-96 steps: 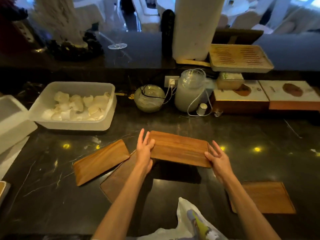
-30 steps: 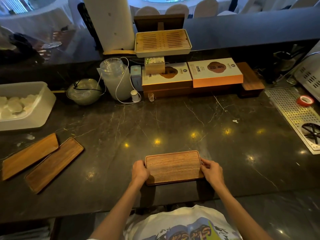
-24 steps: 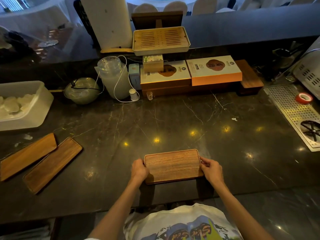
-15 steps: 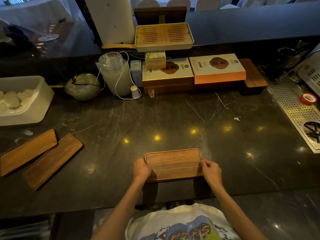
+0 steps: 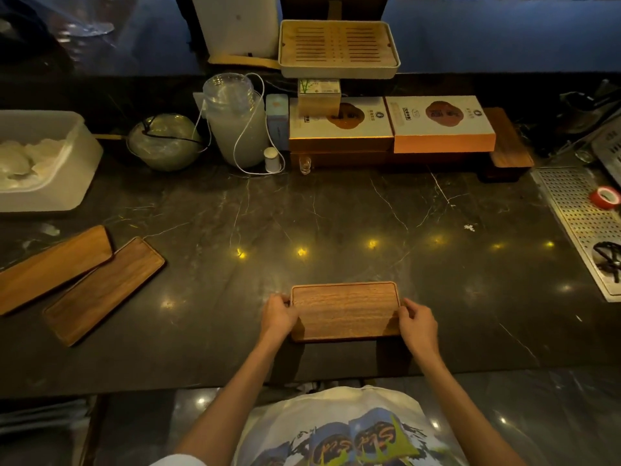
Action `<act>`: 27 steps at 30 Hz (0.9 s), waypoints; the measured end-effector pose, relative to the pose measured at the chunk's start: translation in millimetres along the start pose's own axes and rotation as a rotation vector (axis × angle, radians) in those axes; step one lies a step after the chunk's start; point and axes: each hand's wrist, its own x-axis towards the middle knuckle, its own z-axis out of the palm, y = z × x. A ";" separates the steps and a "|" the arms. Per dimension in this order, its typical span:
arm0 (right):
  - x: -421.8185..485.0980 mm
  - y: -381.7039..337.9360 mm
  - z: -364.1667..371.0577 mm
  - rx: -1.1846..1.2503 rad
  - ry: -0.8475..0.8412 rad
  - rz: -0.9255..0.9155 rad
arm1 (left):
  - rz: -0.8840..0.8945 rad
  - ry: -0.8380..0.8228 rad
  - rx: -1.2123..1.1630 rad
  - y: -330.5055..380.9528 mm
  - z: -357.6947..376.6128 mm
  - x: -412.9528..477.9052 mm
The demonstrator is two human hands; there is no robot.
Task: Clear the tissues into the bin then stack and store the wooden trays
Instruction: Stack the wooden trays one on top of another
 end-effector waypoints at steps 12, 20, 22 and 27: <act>-37.7 -173.1 140.2 -0.457 -0.351 -0.552 | -0.045 -0.040 -0.172 -71.5 -140.0 43.5; -85.4 -327.0 290.2 -0.530 -0.619 -0.755 | -0.159 0.257 -0.395 -166.5 -312.2 97.2; -90.7 -358.4 328.7 -0.567 -0.648 -0.751 | -0.186 0.360 -0.417 -190.2 -357.1 108.8; -99.1 -414.6 426.8 -0.604 -0.694 -0.594 | -0.330 0.557 -0.421 -242.0 -447.7 140.7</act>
